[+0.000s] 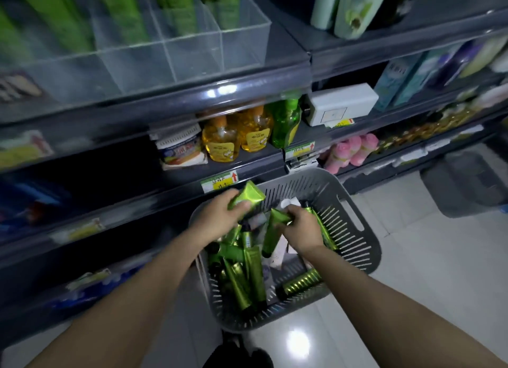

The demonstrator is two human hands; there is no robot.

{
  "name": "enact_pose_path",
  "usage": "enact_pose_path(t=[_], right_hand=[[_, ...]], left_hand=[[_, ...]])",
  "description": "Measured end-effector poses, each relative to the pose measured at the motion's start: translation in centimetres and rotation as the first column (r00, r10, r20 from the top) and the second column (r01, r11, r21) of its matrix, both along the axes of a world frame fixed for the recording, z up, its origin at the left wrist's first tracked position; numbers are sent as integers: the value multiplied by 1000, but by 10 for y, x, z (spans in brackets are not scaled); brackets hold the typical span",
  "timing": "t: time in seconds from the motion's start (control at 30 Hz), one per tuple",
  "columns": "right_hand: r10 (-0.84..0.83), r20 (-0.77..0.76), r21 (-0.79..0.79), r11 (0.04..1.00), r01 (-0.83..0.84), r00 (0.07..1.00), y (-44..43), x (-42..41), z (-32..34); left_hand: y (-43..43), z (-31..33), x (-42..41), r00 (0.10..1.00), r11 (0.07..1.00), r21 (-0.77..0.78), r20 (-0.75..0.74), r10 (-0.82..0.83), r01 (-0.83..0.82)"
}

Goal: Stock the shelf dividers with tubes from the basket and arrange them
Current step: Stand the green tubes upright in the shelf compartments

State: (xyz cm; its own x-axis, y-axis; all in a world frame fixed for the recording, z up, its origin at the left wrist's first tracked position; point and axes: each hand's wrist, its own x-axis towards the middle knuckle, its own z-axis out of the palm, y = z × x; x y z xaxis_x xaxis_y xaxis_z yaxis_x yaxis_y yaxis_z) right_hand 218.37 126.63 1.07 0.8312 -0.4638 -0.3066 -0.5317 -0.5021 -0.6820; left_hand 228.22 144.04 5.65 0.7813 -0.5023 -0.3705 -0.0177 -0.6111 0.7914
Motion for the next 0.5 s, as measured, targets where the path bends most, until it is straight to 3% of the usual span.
enact_pose_path(t=[0.23, 0.4, 0.5], right_hand=[[60, 244, 38, 997, -72, 968, 23, 8, 73], [202, 418, 103, 958, -267, 886, 69, 20, 128], [315, 482, 86, 912, -401, 818, 102, 26, 155]], left_hand=[[53, 61, -24, 954, 920, -266, -3, 298, -289], [98, 113, -41, 907, 856, -367, 69, 416, -364], [134, 129, -41, 858, 835, -347, 133, 496, -428]])
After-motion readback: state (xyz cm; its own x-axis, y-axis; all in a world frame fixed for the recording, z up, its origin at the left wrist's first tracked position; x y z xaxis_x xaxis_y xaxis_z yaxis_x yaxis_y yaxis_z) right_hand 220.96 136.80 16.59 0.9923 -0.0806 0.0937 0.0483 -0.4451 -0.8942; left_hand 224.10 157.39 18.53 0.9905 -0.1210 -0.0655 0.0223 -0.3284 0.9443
